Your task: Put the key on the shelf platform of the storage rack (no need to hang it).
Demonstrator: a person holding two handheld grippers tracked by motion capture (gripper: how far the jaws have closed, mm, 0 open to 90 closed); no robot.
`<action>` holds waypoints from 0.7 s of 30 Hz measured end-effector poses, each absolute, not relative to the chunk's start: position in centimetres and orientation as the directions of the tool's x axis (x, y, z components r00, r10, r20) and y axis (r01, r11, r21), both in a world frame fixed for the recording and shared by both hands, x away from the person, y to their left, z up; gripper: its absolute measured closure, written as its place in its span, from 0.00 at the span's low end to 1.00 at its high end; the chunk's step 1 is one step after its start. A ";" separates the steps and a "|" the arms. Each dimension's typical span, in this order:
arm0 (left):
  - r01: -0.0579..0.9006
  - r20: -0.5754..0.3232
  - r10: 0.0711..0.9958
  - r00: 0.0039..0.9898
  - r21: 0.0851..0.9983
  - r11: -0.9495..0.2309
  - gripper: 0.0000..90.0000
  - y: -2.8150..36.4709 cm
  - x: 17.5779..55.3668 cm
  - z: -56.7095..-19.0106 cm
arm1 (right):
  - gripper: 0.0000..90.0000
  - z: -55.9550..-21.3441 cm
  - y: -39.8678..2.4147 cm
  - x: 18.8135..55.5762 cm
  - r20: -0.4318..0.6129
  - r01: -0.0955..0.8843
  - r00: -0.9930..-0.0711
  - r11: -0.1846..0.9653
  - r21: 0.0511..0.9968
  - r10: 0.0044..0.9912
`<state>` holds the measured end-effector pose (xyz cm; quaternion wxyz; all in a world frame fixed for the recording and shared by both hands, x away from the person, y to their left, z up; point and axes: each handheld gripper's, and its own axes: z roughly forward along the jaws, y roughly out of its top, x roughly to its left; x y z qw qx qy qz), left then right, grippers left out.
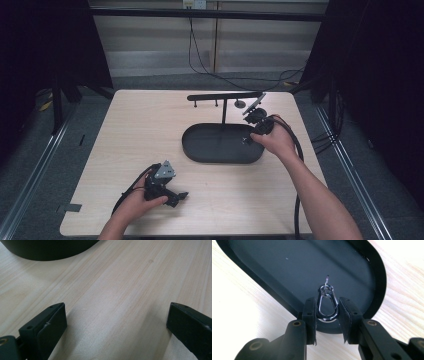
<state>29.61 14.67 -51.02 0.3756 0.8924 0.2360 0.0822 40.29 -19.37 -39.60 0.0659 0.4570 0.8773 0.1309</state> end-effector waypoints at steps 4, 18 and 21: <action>0.360 -0.033 0.481 0.876 0.709 -0.607 0.03 14.7 29.6 -51.0 | 0.76 -39.8 -19.2 40.5 -0.003 0.780 -0.578 0.553 0.292 0.816; 0.357 -0.027 0.482 0.876 0.708 -0.610 0.03 14.7 29.6 -51.0 | 0.76 -41.3 -18.9 41.1 -0.001 0.784 -0.575 0.552 0.286 0.818; 0.357 -0.027 0.482 0.876 0.708 -0.609 0.03 14.7 29.6 -51.0 | 0.76 -41.4 -18.8 41.1 -0.002 0.780 -0.579 0.554 0.291 0.815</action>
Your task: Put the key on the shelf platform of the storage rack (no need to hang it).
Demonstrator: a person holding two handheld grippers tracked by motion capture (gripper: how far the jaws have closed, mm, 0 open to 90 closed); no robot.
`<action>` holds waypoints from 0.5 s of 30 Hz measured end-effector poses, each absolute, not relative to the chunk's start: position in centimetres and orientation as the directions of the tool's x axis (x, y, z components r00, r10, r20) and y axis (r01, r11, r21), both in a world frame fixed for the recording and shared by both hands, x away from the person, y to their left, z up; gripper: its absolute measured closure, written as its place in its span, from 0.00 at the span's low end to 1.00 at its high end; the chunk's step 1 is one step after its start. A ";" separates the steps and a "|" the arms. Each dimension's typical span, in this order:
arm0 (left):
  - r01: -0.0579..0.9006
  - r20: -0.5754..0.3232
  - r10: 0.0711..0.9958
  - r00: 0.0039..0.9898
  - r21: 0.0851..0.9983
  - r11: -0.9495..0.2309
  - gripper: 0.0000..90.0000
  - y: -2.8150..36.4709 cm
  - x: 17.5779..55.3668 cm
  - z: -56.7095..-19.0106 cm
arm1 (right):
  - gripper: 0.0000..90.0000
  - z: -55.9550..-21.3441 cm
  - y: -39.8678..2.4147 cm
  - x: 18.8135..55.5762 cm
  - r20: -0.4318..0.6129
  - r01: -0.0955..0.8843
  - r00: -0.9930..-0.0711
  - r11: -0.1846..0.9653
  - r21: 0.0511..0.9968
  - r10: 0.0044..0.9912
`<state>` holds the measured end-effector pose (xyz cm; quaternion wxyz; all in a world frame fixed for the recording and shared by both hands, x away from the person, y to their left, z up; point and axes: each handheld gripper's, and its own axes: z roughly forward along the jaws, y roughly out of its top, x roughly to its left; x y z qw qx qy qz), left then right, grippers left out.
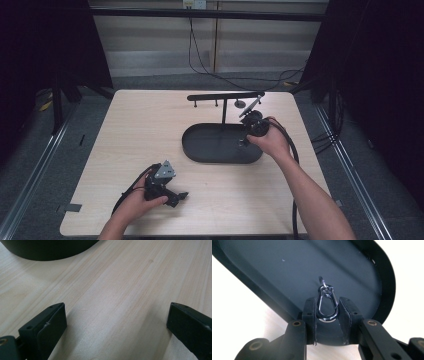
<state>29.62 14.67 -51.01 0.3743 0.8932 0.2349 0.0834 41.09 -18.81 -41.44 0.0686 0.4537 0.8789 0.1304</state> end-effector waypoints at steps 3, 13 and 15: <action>0.357 -0.027 0.481 0.876 0.707 -0.610 0.03 14.7 29.6 -51.0 | 0.76 -41.7 -18.6 41.1 -0.005 0.778 -0.579 0.555 0.293 0.815; 0.351 -0.024 0.472 0.881 0.702 -0.620 0.03 14.7 29.7 -51.0 | 0.76 -42.7 -18.1 41.2 -0.005 0.776 -0.588 0.566 0.278 0.809; 0.350 -0.024 0.471 0.882 0.702 -0.620 0.03 14.7 29.7 -51.0 | 0.76 -42.7 -18.1 41.1 -0.005 0.776 -0.587 0.565 0.280 0.810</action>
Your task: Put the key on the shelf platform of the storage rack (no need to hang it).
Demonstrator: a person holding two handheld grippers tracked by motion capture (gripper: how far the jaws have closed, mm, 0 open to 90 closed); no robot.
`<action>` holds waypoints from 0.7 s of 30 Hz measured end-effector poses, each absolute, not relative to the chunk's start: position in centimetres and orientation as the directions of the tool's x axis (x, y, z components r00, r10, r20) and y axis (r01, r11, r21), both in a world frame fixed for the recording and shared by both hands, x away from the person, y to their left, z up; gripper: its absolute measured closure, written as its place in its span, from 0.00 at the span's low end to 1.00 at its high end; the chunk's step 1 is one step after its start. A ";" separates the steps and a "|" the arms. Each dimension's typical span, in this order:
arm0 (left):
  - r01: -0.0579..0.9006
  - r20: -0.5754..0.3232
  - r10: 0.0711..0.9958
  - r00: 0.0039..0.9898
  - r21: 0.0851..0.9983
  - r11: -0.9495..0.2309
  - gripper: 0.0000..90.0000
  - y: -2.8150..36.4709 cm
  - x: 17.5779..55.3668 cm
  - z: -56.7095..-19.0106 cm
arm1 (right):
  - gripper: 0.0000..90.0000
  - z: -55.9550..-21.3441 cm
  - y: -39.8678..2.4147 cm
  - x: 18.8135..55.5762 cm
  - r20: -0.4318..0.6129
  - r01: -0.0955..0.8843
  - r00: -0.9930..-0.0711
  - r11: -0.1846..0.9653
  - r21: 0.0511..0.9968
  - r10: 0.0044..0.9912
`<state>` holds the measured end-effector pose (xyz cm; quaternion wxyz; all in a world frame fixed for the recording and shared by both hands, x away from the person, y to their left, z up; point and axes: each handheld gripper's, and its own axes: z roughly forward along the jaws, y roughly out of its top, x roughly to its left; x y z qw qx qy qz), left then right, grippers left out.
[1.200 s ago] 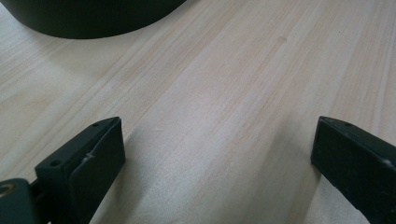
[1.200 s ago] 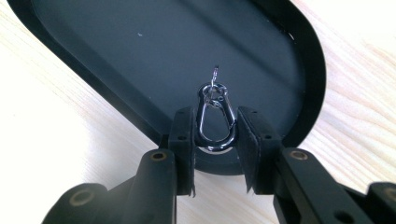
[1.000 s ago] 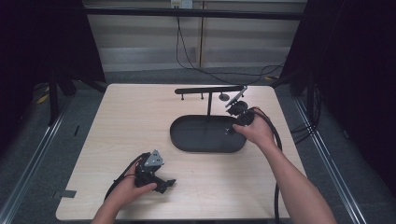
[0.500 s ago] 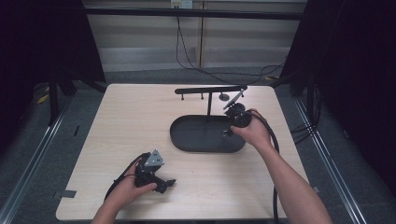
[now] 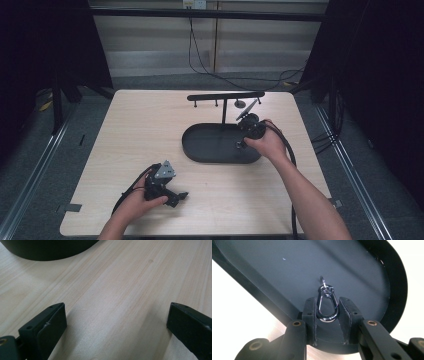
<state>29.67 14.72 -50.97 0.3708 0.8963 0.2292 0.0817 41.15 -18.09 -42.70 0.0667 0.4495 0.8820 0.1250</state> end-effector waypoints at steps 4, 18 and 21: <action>0.350 -0.024 0.472 0.882 0.703 -0.619 0.03 14.7 29.7 -51.0 | 0.76 -43.0 -18.2 41.1 -0.002 0.776 -0.587 0.564 0.282 0.810; 0.349 -0.023 0.470 0.882 0.702 -0.621 0.03 14.7 29.7 -51.0 | 0.76 -43.9 -18.2 41.0 -0.007 0.772 -0.594 0.572 0.275 0.805; 0.350 -0.023 0.471 0.882 0.702 -0.621 0.03 14.7 29.7 -51.0 | 0.76 -44.2 -18.5 40.9 -0.008 0.769 -0.599 0.578 0.274 0.800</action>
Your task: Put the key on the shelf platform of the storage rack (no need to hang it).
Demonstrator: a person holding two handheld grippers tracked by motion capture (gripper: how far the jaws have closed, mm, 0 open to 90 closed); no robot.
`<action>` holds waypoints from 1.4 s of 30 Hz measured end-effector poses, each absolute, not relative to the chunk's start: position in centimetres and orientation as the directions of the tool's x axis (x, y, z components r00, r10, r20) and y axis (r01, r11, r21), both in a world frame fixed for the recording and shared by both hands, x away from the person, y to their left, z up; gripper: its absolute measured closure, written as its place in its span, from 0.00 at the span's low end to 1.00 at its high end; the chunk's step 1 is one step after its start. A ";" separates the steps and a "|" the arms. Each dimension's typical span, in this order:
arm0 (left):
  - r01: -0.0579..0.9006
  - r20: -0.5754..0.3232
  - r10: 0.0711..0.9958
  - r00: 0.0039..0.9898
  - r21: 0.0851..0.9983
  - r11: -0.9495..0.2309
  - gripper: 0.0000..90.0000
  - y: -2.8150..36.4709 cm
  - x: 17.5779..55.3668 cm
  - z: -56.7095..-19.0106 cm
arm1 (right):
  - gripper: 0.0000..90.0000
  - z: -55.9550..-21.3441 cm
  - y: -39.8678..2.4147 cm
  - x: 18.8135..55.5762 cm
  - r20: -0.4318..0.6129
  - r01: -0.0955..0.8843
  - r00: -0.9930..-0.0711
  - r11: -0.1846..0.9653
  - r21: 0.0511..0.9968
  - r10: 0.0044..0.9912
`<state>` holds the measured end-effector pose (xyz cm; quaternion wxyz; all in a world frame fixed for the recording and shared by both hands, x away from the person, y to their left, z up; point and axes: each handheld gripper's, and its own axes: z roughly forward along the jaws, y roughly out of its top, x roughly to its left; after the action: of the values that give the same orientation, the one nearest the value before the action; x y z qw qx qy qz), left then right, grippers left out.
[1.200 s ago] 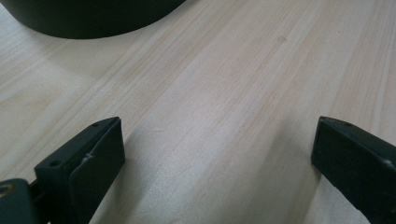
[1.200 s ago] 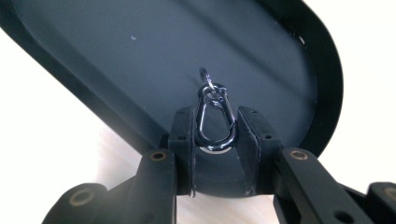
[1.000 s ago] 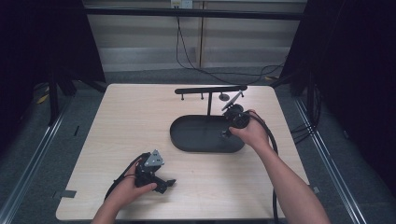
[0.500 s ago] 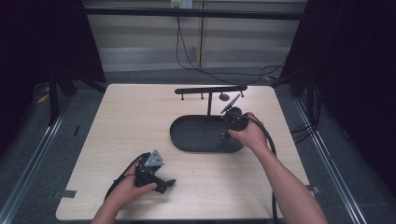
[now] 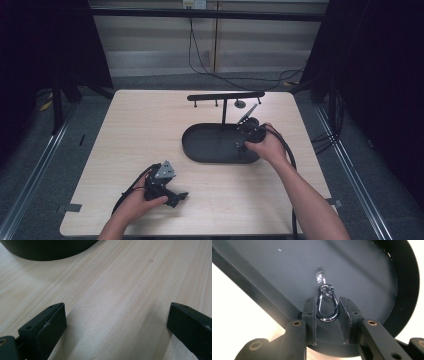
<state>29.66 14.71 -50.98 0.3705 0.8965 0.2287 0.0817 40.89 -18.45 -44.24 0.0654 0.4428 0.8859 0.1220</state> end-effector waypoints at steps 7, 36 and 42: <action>0.349 -0.023 0.471 0.882 0.702 -0.621 0.03 14.7 29.7 -51.0 | 0.76 -44.8 -18.9 40.8 -0.007 0.777 -0.589 0.568 0.272 0.808; 0.349 -0.023 0.470 0.883 0.701 -0.622 0.02 14.7 29.7 -51.0 | 0.76 -46.1 -18.6 41.8 -0.041 0.769 -0.589 0.575 0.280 0.807; 0.349 -0.023 0.470 0.882 0.701 -0.621 0.02 14.7 29.7 -51.0 | 0.76 -46.3 -18.5 41.8 -0.042 0.770 -0.589 0.576 0.276 0.807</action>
<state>29.66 14.70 -50.98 0.3703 0.8967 0.2284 0.0815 41.76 -18.53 -46.32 0.0819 0.4461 0.8838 0.1149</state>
